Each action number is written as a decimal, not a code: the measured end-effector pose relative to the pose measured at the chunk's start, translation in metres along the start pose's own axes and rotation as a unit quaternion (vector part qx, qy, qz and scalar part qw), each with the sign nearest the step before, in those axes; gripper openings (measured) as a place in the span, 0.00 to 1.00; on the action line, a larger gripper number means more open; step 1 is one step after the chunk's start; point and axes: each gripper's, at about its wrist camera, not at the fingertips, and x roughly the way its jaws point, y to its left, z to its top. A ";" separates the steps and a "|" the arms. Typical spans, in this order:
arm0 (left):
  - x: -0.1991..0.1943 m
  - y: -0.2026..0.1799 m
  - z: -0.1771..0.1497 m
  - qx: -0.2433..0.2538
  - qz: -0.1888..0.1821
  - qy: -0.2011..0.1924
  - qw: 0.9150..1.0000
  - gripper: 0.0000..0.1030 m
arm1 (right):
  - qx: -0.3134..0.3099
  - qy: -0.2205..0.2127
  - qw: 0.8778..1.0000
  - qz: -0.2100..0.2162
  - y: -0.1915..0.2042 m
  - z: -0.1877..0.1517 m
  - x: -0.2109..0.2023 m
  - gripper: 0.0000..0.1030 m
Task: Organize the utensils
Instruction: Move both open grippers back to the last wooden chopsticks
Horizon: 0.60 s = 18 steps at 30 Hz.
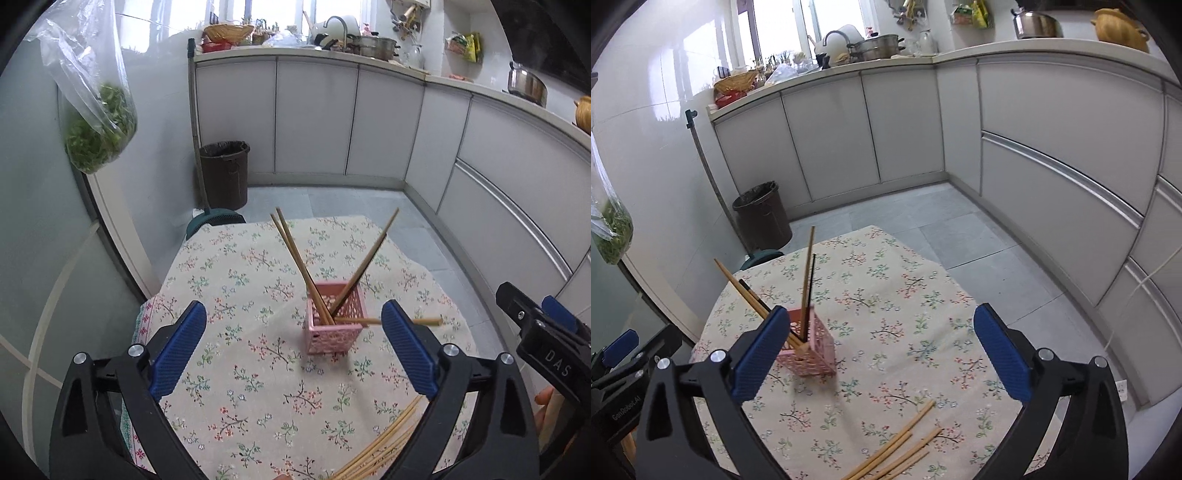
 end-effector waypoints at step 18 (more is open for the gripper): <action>0.028 -0.054 -0.063 0.109 -0.007 0.101 0.989 0.93 | -0.086 0.028 0.985 -0.145 -0.051 -0.068 -0.013 0.94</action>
